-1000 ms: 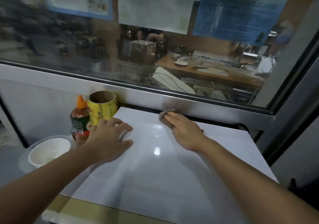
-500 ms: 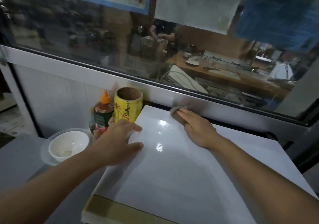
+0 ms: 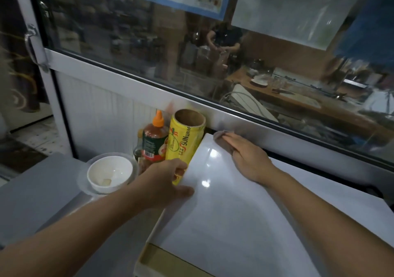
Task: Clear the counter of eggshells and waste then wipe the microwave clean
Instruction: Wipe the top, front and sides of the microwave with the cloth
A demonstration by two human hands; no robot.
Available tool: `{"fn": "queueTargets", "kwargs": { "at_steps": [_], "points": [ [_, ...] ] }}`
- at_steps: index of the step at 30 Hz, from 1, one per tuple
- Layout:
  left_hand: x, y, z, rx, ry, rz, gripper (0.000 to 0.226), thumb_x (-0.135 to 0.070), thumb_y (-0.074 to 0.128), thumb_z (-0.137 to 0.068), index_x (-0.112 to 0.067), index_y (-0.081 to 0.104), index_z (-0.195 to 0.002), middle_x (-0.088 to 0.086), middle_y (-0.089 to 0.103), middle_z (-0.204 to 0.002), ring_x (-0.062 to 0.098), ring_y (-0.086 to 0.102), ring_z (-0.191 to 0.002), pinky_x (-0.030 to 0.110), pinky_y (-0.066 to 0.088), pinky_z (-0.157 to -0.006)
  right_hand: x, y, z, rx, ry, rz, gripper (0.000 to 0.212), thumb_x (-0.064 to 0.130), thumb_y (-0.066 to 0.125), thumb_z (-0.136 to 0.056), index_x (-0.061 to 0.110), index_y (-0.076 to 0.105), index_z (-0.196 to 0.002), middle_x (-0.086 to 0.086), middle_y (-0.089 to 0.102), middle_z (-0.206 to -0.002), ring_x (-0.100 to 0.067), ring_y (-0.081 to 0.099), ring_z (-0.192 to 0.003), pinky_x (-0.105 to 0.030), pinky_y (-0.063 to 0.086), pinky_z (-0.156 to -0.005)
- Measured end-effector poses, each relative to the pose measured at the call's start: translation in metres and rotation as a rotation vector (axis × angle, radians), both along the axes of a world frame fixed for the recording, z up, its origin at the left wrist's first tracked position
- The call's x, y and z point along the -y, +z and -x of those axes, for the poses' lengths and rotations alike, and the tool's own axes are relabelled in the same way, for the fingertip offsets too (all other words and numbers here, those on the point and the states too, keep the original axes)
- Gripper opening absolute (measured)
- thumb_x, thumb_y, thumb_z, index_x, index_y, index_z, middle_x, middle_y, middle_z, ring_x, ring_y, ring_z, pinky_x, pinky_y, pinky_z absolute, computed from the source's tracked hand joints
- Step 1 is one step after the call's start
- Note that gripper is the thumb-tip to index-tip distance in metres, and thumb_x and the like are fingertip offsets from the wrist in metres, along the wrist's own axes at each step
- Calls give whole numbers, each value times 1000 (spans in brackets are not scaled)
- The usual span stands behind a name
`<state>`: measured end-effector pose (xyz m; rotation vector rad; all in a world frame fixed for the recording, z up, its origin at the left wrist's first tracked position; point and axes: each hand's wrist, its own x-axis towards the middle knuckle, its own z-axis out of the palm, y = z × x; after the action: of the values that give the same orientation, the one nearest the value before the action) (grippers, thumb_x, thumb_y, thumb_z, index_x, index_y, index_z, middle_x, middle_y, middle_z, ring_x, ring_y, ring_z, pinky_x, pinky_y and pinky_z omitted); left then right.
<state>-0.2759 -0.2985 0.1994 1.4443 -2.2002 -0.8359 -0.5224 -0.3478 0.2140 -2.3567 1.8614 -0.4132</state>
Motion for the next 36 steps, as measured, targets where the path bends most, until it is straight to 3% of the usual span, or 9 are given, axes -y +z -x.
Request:
{"fn": "queueTargets", "kwargs": {
  "at_steps": [5,9,15,20,25,29,31,36],
  "points": [
    [-1,-3,-2,-80,5,-41,60,-38,71,-78,-23,46,-131,-3,52,-125,14,52,-110,32,47,-97,-11,-6,-14,-10,159,18,54,11,38,-92,31,37,-141,12,30,-150,-4,24,-138,-23,20,-112],
    [-1,-5,-2,-128,6,-25,58,-38,72,-77,-23,48,-128,-14,45,-108,9,49,-103,26,46,-94,-15,-4,-2,32,211,-11,51,12,37,-93,35,39,-139,17,32,-148,5,26,-133,-16,20,-108],
    [-1,-10,-2,-183,17,-47,57,-39,72,-76,-27,48,-126,-33,31,-90,7,47,-98,23,45,-89,26,-4,-17,0,88,-20,52,12,35,-94,28,34,-143,9,31,-151,-11,27,-139,-34,24,-114],
    [-1,-5,0,-161,29,-110,55,-40,70,-78,-27,47,-127,-20,42,-99,9,48,-99,21,44,-82,22,-3,-22,1,69,-23,52,11,36,-93,26,34,-143,6,32,-151,-13,27,-139,-36,24,-115],
    [-17,-3,-4,-43,74,-65,53,-46,63,-83,-23,47,-127,-6,54,-119,14,53,-103,32,50,-92,-18,-1,-37,-39,159,4,55,6,38,-90,27,37,-142,7,31,-151,-10,26,-138,-33,22,-116],
    [-41,-8,-22,-53,68,-46,35,-43,64,-82,-28,52,-111,-7,57,-104,13,56,-93,21,46,-76,-61,-8,-49,-15,336,-16,59,17,32,-82,36,38,-138,13,34,-148,-2,27,-135,-24,23,-110],
    [-50,-8,-29,-87,55,-101,33,-39,65,-83,-31,51,-112,-13,54,-99,11,57,-93,21,50,-78,-59,-6,-48,-7,376,-34,60,18,33,-80,34,38,-138,11,36,-147,-3,29,-134,-24,23,-110],
    [-54,-7,-28,-159,75,-188,32,-33,65,-84,-34,49,-112,-24,49,-87,8,55,-90,21,50,-78,-23,-1,-52,-29,225,-1,54,5,41,-90,23,40,-140,4,35,-149,-12,30,-137,-36,25,-115]
  ]
}}
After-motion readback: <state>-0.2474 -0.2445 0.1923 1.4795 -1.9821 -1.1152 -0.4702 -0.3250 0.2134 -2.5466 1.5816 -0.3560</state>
